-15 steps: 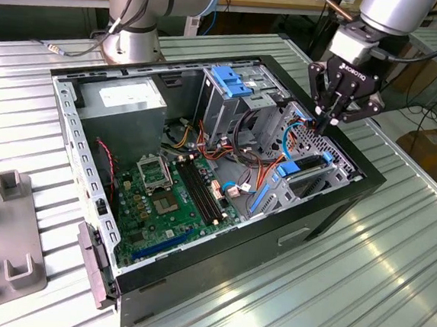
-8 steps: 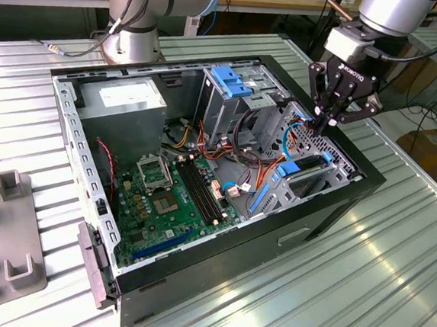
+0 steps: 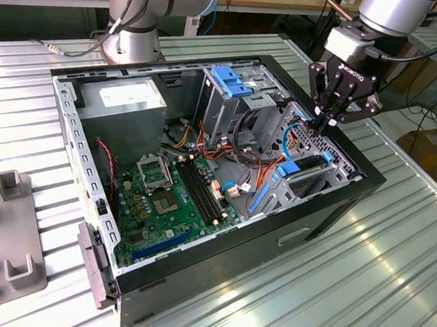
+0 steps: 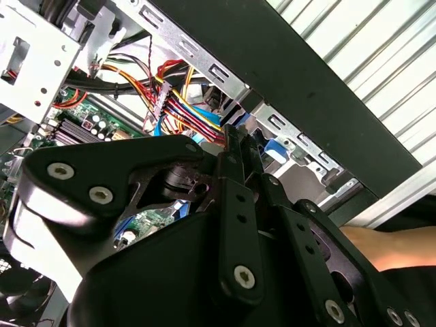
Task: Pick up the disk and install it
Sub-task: 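Insert the first disk wire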
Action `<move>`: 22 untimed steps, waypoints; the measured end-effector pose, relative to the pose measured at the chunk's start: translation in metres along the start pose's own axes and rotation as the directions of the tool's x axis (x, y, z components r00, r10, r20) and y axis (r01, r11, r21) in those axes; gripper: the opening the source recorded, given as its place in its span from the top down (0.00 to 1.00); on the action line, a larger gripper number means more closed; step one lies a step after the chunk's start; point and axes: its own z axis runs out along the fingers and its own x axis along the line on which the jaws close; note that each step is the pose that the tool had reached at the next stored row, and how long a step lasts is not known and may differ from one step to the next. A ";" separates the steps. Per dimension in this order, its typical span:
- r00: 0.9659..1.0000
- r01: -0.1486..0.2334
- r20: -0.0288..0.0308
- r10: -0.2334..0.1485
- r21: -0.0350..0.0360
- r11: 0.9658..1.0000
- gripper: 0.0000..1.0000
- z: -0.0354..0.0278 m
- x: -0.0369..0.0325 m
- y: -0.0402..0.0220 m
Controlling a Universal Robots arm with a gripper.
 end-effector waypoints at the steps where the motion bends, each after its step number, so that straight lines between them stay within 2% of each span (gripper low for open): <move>1: 1.000 0.000 0.000 0.000 0.000 1.000 0.82 0.0000 0.0000 0.0000; 2: 1.000 -0.008 0.000 0.008 -0.001 1.000 0.82 0.0002 0.0000 0.0001; 3: 0.999 -0.035 0.000 0.035 -0.003 0.999 0.82 0.0009 -0.0001 0.0001; 4: 0.998 -0.067 0.000 0.067 -0.005 0.998 0.82 0.0015 -0.0001 0.0000; 6: 0.995 -0.098 0.000 0.098 -0.007 0.995 0.82 0.0025 -0.0002 0.0000; 10: 0.993 -0.118 0.000 0.118 -0.009 0.993 0.82 0.0052 0.0019 0.0003; 12: 0.993 -0.118 0.001 0.119 -0.009 0.993 0.82 0.0080 0.0103 0.0025; 13: 0.993 -0.118 0.007 0.118 -0.008 0.993 0.82 0.0088 0.0131 0.0039; 14: 0.993 -0.118 0.026 0.119 -0.008 0.993 0.82 0.0094 0.0153 0.0059; 16: 0.992 -0.118 0.042 0.119 -0.007 0.993 0.82 0.0100 0.0173 0.0080; 17: 0.992 -0.118 0.045 0.119 -0.007 0.993 0.82 0.0103 0.0185 0.0091; 18: 0.992 -0.118 0.046 0.119 -0.007 0.993 0.82 0.0104 0.0191 0.0093; 22: 0.992 -0.121 0.046 0.121 -0.007 0.993 0.82 0.0106 0.0190 0.0093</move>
